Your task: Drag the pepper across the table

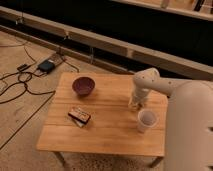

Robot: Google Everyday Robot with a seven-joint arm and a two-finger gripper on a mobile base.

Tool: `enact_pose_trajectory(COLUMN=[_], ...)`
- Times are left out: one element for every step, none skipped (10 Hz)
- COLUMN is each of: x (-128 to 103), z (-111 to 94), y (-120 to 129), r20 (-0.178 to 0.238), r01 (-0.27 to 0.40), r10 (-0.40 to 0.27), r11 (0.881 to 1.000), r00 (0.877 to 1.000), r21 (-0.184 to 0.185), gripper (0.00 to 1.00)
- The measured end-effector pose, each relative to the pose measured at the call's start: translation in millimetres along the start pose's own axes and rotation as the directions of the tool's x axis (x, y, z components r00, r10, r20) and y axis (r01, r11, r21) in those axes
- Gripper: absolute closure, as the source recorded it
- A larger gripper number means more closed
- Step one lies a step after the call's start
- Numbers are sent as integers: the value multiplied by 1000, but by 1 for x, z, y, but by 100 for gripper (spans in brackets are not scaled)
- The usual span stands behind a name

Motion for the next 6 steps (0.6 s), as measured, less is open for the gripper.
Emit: enact_pose_trajectory(x=[-1,-3,-4,-5,-7,-9], z=[3,5,7,9,12,13], y=[-3,-5,-8,-11,-15,-17], r20=[-2,-3,-8,-11,-16,-18], r01=[-9,-14,-18,-21,-27,-30], r10=[9,14,18,21,27,30], r11=[1000,1000,1000,1000,1000,1000], r00=[1000,1000,1000,1000,1000,999], r21=[0,-1,1,3,7,10], gripper=[35,35,35,35,35,35])
